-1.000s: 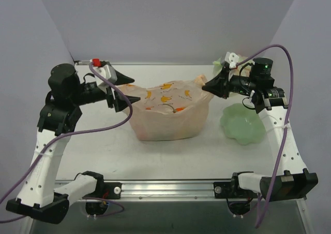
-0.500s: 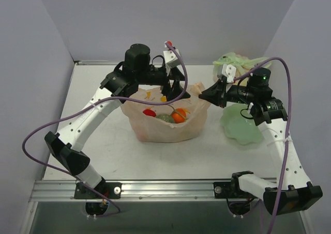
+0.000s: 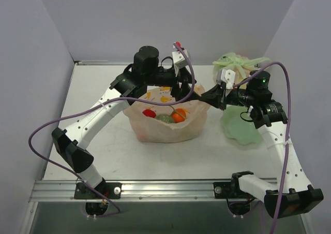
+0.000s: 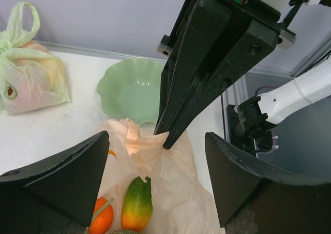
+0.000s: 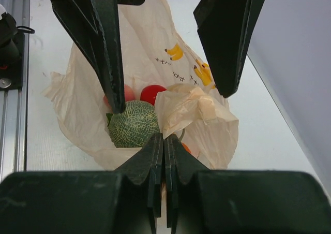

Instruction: Place the fake fruits into the plastic bag and tie a complex knot

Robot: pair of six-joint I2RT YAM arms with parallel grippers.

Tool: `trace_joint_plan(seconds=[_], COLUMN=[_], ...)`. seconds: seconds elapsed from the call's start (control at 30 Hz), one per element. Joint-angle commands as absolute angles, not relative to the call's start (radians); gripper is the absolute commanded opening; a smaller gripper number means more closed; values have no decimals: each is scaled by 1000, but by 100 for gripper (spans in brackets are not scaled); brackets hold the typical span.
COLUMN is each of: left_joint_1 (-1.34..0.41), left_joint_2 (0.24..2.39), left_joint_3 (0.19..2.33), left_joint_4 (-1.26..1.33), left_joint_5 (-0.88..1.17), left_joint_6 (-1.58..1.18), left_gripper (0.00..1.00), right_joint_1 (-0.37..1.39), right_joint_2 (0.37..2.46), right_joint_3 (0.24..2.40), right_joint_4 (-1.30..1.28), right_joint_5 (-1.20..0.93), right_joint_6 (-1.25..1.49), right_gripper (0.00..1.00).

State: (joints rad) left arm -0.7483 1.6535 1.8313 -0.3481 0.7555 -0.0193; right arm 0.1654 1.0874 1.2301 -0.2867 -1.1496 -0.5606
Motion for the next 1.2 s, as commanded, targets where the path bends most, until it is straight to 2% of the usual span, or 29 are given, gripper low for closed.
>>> trace_joint_plan(seconds=[0.0, 0.1, 0.2, 0.23, 0.27, 0.3, 0.33, 0.37, 0.4, 0.7, 1.03, 1.07, 1.17], left_joint_1=[-758, -758, -759, -758, -759, -758, -759, -759, -759, -759, -758, -758, -759], left_joint_2=[1667, 1681, 1689, 1692, 1689, 1687, 1684, 1677, 1671, 1643, 1669, 1677, 1696], left_joint_3=[1835, 1839, 1848, 1853, 1856, 1861, 1862, 1865, 1867, 1878, 1907, 1910, 1930], left_joint_4=[-295, -305, -319, -319, -321, -319, -324, -330, -339, -371, -347, -330, -314], left_joint_5=[747, 733, 758, 774, 800, 801, 802, 804, 808, 896, 986, 989, 992], left_joint_6=[-31, -28, -26, -22, -20, -18, -12, -6, -2, 126, 143, 140, 115], left_gripper=[84, 77, 50, 37, 17, 6, 0, 0, 0, 0, 0, 0, 0], right_joint_1=[173, 173, 172, 172, 170, 172, 166, 160, 153, 94, 182, 192, 230], right_joint_2=[1054, 1045, 1032, 1031, 1029, 1028, 1025, 1025, 1023, 1104, 1195, 1198, 1212], right_joint_3=[1224, 1223, 1220, 1221, 1216, 1215, 1212, 1210, 1210, 1253, 1295, 1298, 1295], right_joint_4=[-242, -242, -242, -244, -244, -244, -250, -256, -259, -282, -281, -282, -282], right_joint_5=[-1189, -1198, -1200, -1195, -1187, -1180, -1154, -1135, -1123, -1216, -1250, -1246, -1236], right_joint_6=[-592, -603, -607, -609, -609, -609, -611, -611, -612, -649, -672, -672, -670], right_gripper=[0, 1, 1, 4, 12, 30, 75, 96, 100, 100, 99, 98, 79])
